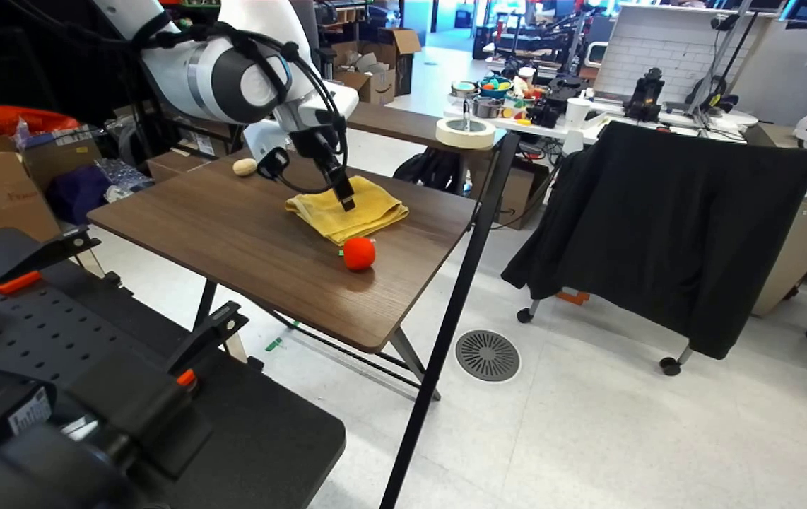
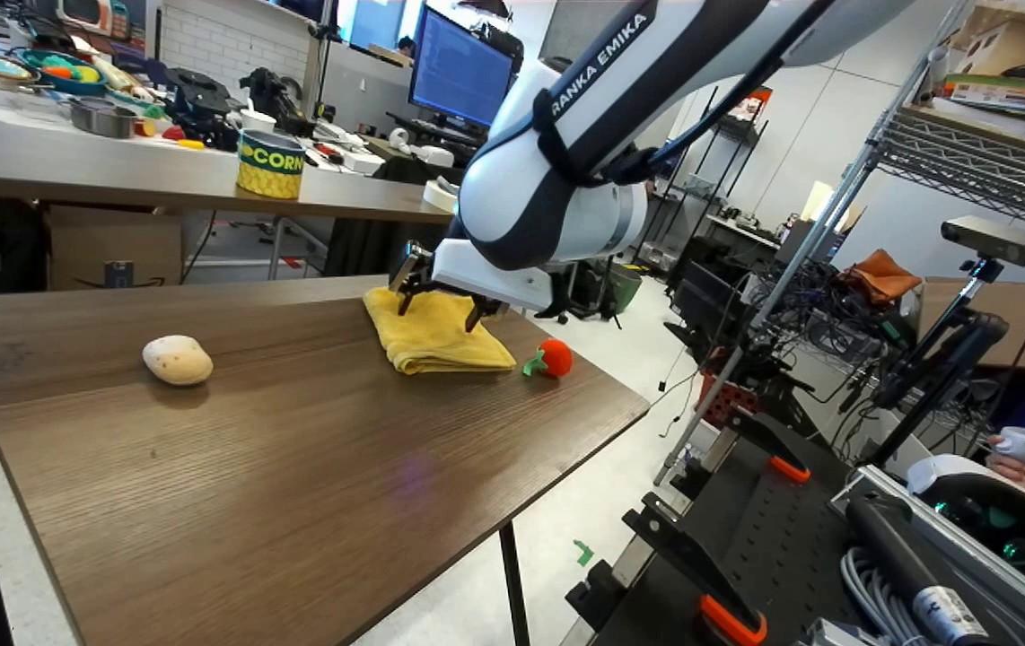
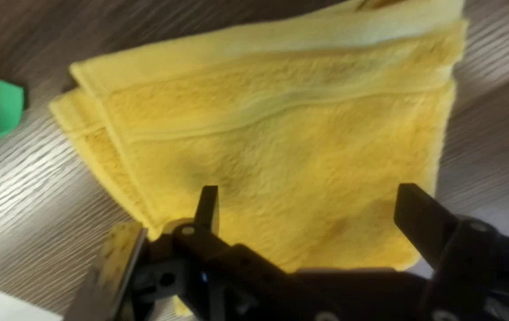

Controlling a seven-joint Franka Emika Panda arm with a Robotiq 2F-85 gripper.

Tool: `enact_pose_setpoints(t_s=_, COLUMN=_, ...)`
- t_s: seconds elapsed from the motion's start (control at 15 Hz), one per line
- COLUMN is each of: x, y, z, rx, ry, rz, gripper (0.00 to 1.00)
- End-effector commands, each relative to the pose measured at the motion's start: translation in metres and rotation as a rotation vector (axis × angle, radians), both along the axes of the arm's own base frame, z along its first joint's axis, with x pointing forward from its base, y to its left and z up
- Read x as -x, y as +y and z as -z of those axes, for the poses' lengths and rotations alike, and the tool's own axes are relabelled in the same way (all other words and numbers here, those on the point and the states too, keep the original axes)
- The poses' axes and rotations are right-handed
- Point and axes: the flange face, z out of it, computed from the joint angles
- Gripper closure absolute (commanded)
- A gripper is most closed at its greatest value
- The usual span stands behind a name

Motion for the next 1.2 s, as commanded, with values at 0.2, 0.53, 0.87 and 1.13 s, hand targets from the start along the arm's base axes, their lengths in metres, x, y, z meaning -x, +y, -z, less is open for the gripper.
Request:
enact_pose_setpoints(t_s=0.2, x=-0.026, y=0.01, z=0.027, rx=-0.057, ry=0.08, rz=-0.043, gripper=0.0)
enact_pose_setpoints(t_s=0.53, x=-0.021, y=0.007, z=0.021, rx=-0.071, ry=0.118, rz=-0.047, gripper=0.0)
enact_pose_setpoints(t_s=0.87, x=-0.006, y=0.033, z=0.064, rx=-0.147, ry=0.277, rz=-0.124, gripper=0.0)
enact_pose_setpoints(t_s=1.13, x=-0.012, y=0.007, z=0.079, rx=-0.125, ry=0.312, rz=-0.039, gripper=0.0)
